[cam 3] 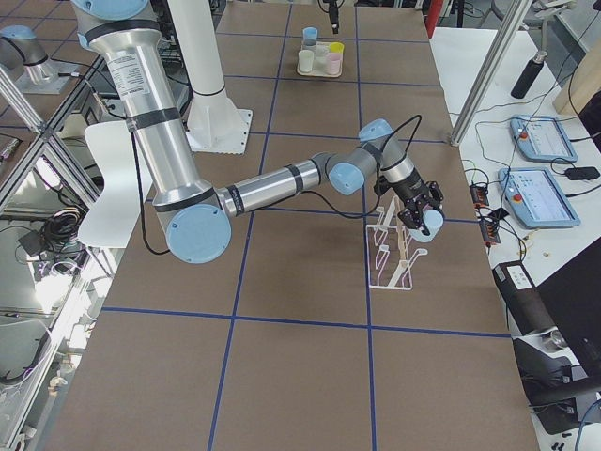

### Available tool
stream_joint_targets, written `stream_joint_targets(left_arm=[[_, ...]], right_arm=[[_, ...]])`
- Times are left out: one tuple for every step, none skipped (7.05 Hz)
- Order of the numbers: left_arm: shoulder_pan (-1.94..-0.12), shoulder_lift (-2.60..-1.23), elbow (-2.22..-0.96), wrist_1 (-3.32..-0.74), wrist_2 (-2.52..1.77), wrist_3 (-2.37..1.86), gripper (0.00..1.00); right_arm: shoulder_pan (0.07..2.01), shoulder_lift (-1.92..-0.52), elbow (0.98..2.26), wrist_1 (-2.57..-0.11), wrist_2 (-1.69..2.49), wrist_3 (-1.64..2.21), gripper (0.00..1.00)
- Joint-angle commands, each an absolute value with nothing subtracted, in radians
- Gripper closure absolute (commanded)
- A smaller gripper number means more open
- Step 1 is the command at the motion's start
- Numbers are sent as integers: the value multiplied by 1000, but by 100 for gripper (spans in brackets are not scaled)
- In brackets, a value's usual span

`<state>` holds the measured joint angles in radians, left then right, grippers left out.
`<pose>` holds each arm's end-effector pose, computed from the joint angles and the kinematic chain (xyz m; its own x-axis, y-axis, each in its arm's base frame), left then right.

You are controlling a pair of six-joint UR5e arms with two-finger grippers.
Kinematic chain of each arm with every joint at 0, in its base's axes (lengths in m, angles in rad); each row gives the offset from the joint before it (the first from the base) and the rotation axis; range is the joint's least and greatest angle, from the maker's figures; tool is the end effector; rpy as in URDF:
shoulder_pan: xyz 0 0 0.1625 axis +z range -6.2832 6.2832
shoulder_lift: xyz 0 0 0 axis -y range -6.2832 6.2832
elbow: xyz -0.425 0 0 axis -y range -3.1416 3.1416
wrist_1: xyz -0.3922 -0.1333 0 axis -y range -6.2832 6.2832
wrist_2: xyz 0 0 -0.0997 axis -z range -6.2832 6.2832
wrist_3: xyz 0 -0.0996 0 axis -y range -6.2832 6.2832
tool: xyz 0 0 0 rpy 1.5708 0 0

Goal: Transfer IKEA cup to right arm and place on rack

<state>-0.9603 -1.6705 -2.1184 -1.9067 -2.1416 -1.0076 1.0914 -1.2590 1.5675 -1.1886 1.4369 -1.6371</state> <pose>0.2102 -0.4390 0.3124 0.4992 0.0702 -0.8637 0.1953 0.9619 0.1911 -0.1669 -0.6388 0.4605 -0.4156 -0.6571 -0.6289 0.8930 -0.4261 -0.1449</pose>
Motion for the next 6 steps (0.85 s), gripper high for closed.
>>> stream_joint_targets(left_arm=[[-960, -1671, -2115, -1907, -2141, -1006, 0], [-960, -1671, -2115, -1907, -2141, -1006, 0], [-960, -1671, -2114, -1907, -2141, -1006, 0], [-960, -1671, -2112, -1907, -2141, -1006, 0], [-960, -1671, -2111, -1907, -2141, -1005, 0], [-960, -1671, -2106, -1907, -2140, -1005, 0]], right_arm=[[1075, -1278, 1565, -1183, 1414, -1626, 69], [1059, -1273, 1560, -1183, 1408, -1620, 69], [1052, -1272, 1562, -1183, 1405, -1620, 69], [1045, -1273, 1562, -1183, 1405, -1618, 68], [1031, -1281, 1557, -1183, 1405, -1606, 66], [1020, -1285, 1555, -1183, 1405, -1602, 60]])
